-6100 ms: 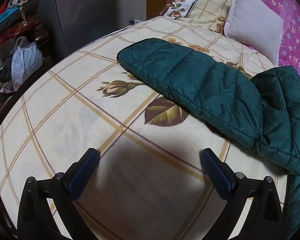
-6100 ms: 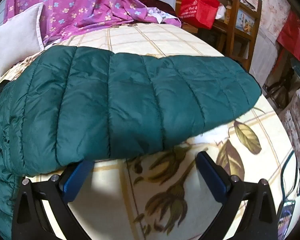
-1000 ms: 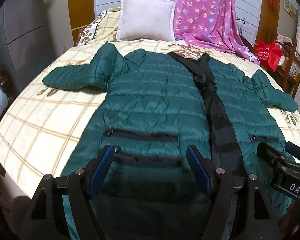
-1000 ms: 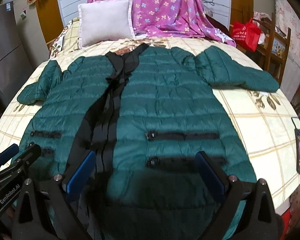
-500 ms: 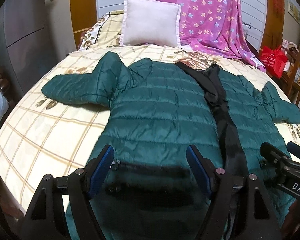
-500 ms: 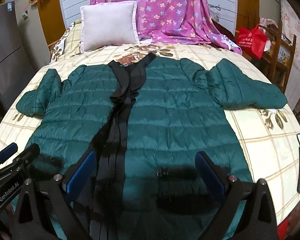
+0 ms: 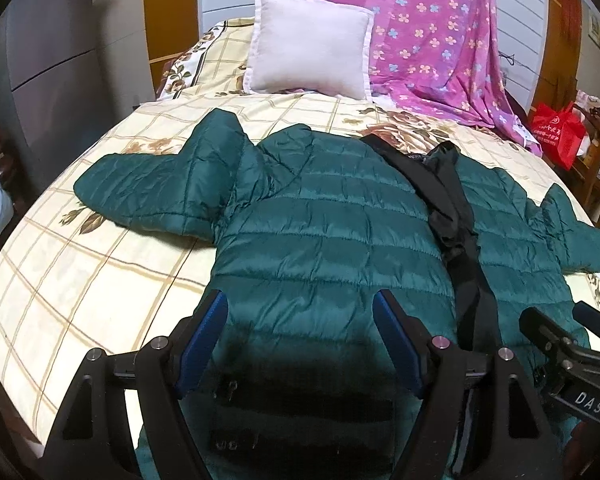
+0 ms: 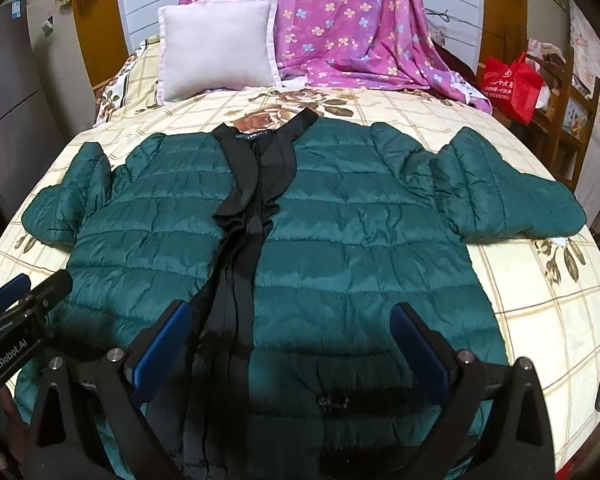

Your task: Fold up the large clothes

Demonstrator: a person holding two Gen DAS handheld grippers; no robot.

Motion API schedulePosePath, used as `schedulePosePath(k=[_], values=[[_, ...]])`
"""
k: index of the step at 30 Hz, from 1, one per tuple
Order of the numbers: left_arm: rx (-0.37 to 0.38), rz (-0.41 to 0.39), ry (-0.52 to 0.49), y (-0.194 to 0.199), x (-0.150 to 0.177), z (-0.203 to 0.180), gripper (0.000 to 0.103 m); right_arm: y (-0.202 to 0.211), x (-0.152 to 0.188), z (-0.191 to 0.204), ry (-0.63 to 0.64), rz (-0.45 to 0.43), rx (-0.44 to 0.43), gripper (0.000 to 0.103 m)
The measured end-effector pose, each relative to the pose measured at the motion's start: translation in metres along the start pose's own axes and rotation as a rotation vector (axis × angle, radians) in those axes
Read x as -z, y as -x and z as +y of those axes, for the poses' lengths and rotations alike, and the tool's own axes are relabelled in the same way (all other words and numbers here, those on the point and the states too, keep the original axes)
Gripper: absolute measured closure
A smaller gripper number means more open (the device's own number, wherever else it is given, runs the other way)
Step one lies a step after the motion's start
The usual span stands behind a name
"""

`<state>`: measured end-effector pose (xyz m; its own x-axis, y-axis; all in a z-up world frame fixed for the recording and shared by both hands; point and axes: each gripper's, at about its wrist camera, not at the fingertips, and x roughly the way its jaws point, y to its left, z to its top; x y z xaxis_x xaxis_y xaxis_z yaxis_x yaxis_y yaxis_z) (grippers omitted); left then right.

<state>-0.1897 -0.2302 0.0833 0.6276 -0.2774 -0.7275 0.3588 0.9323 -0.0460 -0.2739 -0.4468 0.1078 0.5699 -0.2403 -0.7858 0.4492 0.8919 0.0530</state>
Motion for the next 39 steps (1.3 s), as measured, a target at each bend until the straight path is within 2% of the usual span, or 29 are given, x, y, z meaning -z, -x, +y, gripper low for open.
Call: schedulePosePath(k=[9, 25, 30, 39], values=[[0.021, 0.012, -0.010, -0.014, -0.007, -0.005, 0.051, -0.015, -0.003, 0.001, 0.004, 0.013, 0.035, 0.002], [-0.001, 0.011, 0.000, -0.025, -0.016, 0.008, 0.051, -0.036, -0.019, 0.010, 0.011, 0.036, 0.029, 0.002], [-0.025, -0.004, 0.015, -0.027, -0.025, 0.025, 0.051, -0.048, -0.027, 0.017, 0.025, 0.055, 0.029, 0.002], [-0.112, -0.050, 0.106, -0.031, -0.052, 0.089, 0.051, -0.064, -0.038, 0.032, 0.042, 0.051, 0.002, 0.002]])
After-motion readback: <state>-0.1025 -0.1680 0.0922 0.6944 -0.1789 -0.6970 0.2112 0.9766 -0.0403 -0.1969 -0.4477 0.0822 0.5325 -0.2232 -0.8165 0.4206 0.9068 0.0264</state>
